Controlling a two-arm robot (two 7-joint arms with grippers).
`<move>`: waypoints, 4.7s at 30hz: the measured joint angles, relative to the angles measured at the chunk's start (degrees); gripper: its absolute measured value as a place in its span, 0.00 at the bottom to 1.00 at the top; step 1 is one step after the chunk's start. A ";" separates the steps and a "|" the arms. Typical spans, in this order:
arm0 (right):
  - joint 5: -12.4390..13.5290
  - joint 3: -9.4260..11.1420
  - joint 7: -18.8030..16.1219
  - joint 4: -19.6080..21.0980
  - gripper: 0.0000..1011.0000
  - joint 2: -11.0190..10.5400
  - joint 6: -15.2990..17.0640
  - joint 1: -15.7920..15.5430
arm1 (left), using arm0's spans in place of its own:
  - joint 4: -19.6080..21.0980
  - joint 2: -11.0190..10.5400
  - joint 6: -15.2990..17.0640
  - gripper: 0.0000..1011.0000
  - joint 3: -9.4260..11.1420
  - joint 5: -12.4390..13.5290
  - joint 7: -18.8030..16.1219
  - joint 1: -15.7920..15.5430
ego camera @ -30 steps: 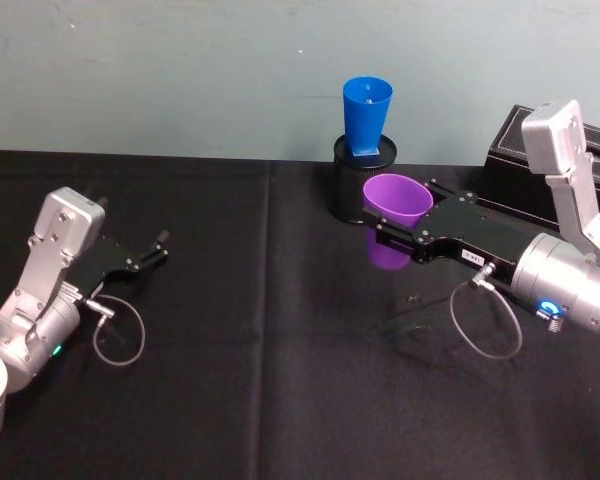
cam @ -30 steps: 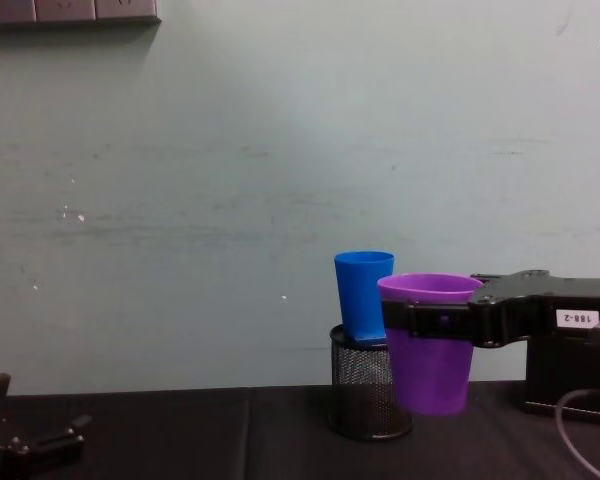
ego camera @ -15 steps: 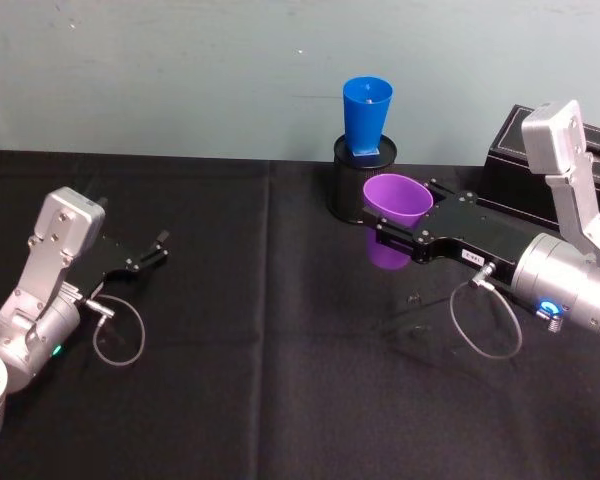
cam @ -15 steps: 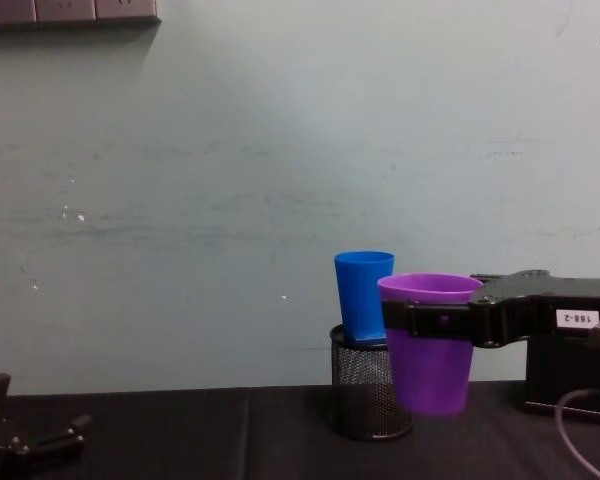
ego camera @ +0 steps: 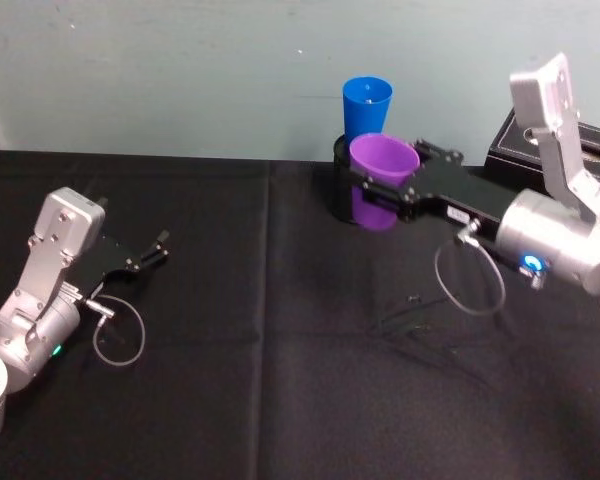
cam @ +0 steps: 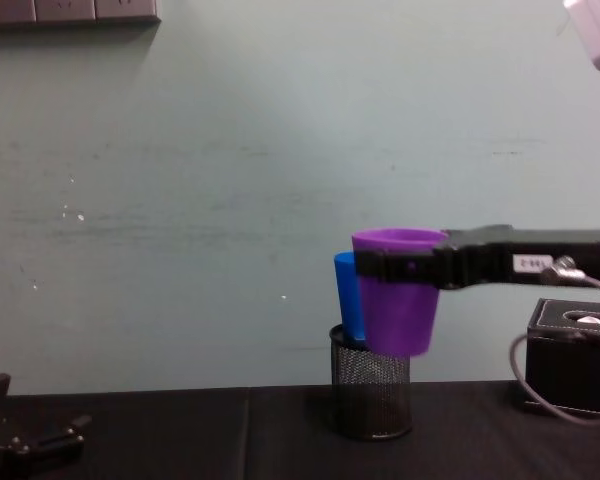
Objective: Pick up one cup with a gripper and tap it against the other cup.
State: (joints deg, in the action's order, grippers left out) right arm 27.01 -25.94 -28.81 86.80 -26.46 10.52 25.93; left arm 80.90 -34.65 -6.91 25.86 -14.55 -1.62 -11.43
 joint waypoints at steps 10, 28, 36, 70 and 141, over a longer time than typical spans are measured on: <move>0.00 -1.68 -0.18 -8.32 0.72 3.88 0.34 7.64 | 0.00 0.00 0.00 0.99 0.00 0.00 0.00 0.00; -1.08 -3.57 -1.58 -24.93 0.72 9.62 -0.76 17.41 | 0.00 0.00 0.00 0.99 0.00 0.00 0.00 0.00; -2.39 -3.69 -1.92 -30.87 0.72 11.82 -2.61 20.45 | 0.00 0.00 0.00 0.99 0.00 0.00 0.00 0.00; -7.04 -1.78 -2.17 -36.30 0.72 14.76 -5.35 22.96 | 0.00 0.00 0.00 0.99 0.00 0.00 0.00 0.00; -10.71 2.34 -2.66 -46.32 0.72 19.15 -10.65 26.43 | 0.00 0.00 0.00 0.99 0.00 0.00 0.00 0.00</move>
State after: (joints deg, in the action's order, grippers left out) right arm 16.31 -23.60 -31.47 40.47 -7.31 -0.13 52.36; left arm 80.90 -34.65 -6.91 25.86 -14.55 -1.62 -11.43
